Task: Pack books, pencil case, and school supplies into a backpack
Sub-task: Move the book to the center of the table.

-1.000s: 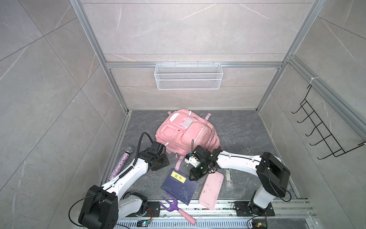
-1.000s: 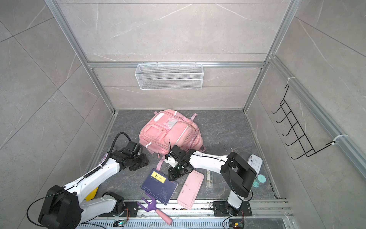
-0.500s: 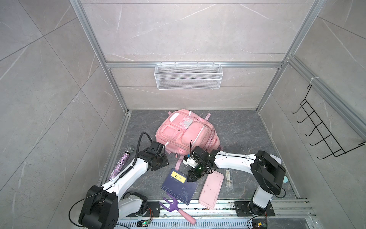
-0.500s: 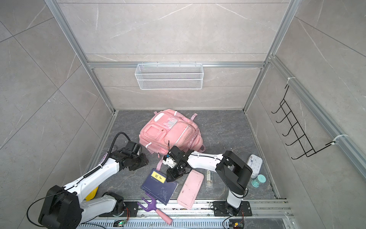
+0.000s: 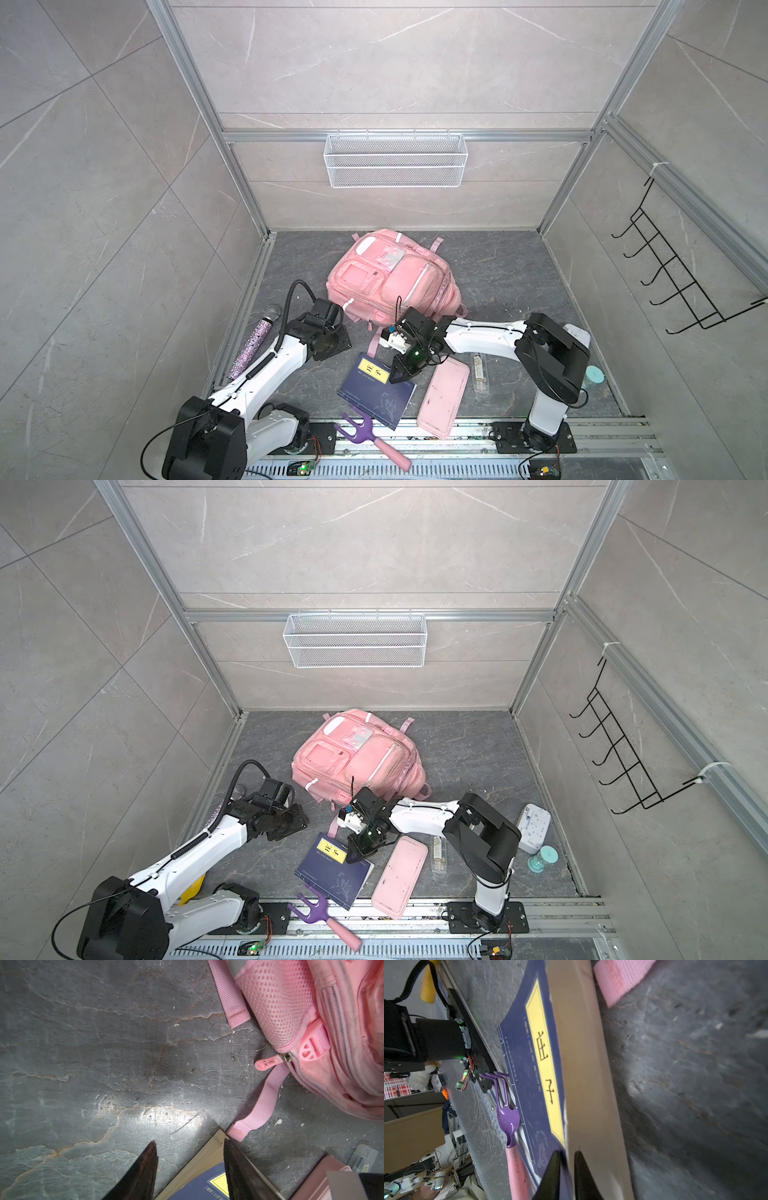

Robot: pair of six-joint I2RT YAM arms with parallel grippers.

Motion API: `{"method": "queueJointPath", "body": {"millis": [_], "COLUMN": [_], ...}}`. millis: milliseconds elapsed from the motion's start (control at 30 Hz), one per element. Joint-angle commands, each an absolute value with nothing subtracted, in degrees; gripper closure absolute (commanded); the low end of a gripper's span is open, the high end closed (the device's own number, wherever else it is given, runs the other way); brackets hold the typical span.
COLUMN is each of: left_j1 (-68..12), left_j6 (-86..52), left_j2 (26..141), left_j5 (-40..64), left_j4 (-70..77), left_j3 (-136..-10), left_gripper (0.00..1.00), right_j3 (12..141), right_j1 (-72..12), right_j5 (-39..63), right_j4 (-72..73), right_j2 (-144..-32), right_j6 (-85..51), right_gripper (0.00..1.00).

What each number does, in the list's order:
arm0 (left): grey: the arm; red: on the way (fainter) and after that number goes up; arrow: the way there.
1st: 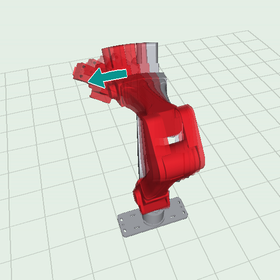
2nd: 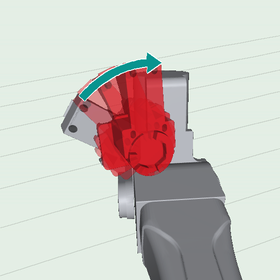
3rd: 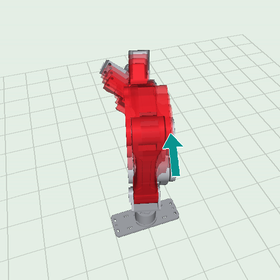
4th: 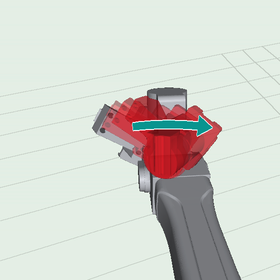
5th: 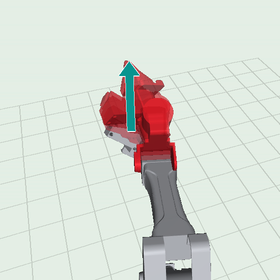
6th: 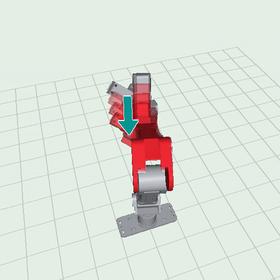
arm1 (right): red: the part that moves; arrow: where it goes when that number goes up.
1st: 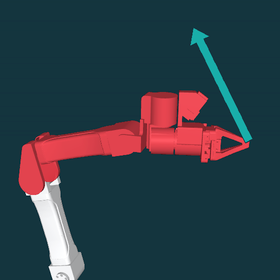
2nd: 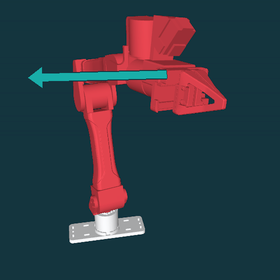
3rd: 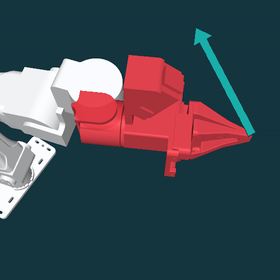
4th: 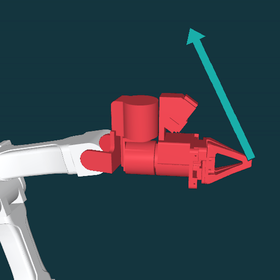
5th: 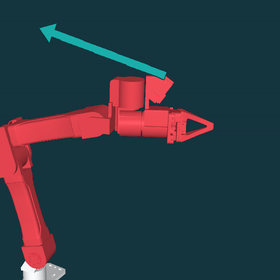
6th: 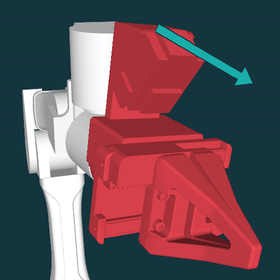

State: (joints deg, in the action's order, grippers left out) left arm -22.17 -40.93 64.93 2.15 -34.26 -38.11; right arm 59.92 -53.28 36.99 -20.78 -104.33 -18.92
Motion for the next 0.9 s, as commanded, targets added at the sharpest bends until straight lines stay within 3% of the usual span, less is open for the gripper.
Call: {"method": "queueJointPath", "body": {"millis": [0, 167, 500, 867], "left_j1": [-21.4, -20.8, -18.9, -18.4], "left_j6": [-39.9, -39.6, -40.1, -44.9], "left_j2": [63.6, 62.8, 59.9, 58.4], "left_j5": [2.9, 2.5, 2.0, 5.6], "left_j4": [-35.2, -36.1, -38.2, -37.3], "left_j3": [-37.9, -37.9, -38.0, -36.3], "left_gripper": [0.46, 0.46, 0.46, 0.46], "right_j3": [62.3, 64.7, 65.1, 74.0], "right_j1": [-53.3, -52.7, -48.6, -50.4], "right_j5": [37.8, 35.7, 32.9, 29.1], "right_j4": [-20.1, -19.5, -13.7, -6.5], "right_j2": [-105.8, -107.6, -108.4, -115.6], "right_j6": [-19.2, -21.0, -28.6, -43.8], "right_gripper": [0.89, 1.00, 1.00, 1.00]}}
